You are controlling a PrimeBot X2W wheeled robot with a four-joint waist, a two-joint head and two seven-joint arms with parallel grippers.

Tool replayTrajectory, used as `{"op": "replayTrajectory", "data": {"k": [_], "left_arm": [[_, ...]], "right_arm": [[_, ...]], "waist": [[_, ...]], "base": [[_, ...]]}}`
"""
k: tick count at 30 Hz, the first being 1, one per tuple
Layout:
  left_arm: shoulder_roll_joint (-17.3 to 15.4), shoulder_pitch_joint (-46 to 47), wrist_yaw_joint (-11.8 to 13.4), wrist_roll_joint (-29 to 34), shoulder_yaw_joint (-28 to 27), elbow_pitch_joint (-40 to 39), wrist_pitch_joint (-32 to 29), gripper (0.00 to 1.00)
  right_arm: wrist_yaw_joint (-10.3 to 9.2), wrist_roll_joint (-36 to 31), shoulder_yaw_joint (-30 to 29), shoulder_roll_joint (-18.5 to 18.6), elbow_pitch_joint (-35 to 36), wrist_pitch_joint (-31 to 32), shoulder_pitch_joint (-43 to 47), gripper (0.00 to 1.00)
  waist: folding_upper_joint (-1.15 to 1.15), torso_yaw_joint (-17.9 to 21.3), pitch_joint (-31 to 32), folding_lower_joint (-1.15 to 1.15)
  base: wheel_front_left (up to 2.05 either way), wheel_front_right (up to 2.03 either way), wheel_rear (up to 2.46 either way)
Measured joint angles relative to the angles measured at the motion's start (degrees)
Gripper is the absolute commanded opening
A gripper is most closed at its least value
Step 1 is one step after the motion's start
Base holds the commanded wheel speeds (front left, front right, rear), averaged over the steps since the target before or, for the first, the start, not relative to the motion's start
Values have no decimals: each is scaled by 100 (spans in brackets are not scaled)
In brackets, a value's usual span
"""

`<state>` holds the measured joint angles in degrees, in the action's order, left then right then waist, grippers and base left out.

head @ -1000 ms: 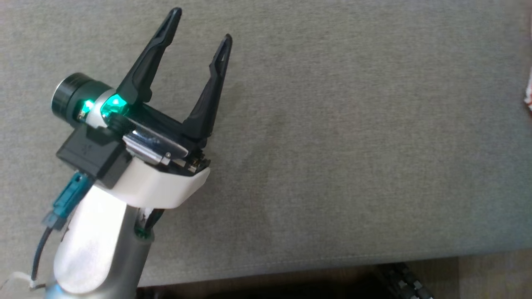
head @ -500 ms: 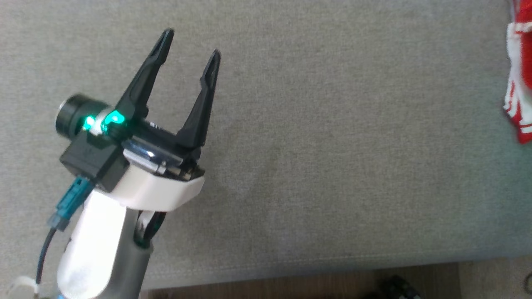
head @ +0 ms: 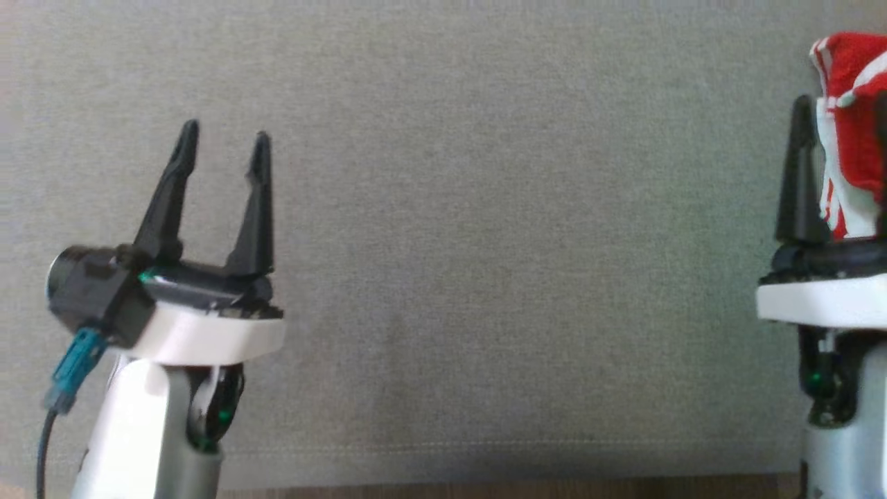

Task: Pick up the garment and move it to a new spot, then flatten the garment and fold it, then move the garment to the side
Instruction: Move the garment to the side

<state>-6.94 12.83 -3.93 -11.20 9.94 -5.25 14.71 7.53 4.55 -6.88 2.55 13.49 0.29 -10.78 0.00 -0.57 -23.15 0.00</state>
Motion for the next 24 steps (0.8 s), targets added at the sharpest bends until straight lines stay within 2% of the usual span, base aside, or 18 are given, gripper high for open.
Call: {"op": "replayTrajectory", "data": {"k": [9,14,24], "left_arm": [[-97,-344,-27,2,-171,107,0,100],[-179,-579,-119,-58,-154,226,0,100],[-229,-960,-115,-89,-45,475,-58,100]], "right_arm": [[0,282,209,1,-280,-383,566,100],[0,283,227,1,-326,-388,883,100],[0,199,300,0,-229,-199,1259,100]], "waist": [[0,-144,421,0],[0,-121,667,0],[0,-39,1257,0]], "base": [[0,0,0],[0,0,0],[0,0,0]]}}
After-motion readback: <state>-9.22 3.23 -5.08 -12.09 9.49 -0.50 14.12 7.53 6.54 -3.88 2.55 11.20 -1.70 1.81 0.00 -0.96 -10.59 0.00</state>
